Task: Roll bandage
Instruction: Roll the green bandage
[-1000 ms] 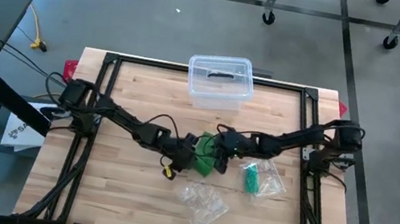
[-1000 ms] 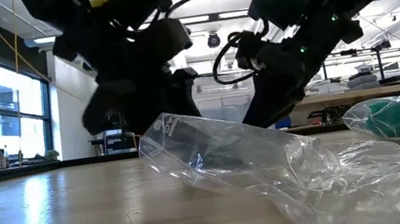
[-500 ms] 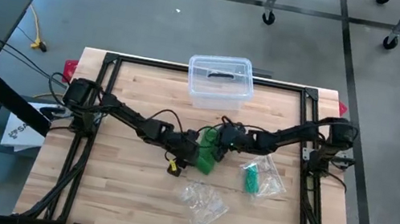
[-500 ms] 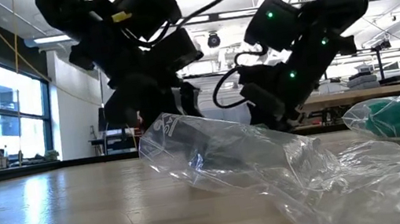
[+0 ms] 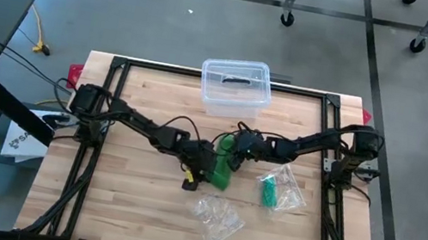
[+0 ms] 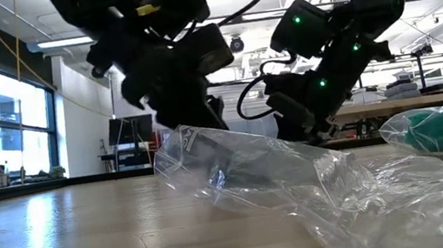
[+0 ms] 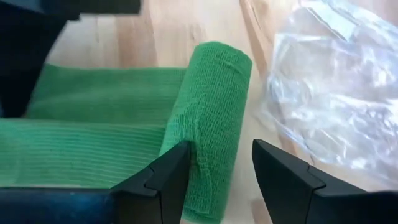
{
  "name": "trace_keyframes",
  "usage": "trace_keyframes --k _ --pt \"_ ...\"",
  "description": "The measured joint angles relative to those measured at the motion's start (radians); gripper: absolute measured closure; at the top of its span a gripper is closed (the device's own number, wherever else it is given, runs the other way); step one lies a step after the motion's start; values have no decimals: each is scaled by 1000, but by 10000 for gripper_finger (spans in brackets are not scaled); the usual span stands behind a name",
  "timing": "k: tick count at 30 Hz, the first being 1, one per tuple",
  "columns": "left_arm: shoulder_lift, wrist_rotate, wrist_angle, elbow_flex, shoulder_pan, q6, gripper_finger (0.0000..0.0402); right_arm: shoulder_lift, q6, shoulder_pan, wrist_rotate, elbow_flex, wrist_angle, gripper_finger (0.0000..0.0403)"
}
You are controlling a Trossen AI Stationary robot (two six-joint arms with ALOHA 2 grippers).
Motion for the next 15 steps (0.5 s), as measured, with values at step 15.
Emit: trace_keyframes --k 15 --pt "-9 43 -64 85 59 36 231 0 -33 0 -10 -1 0 254"
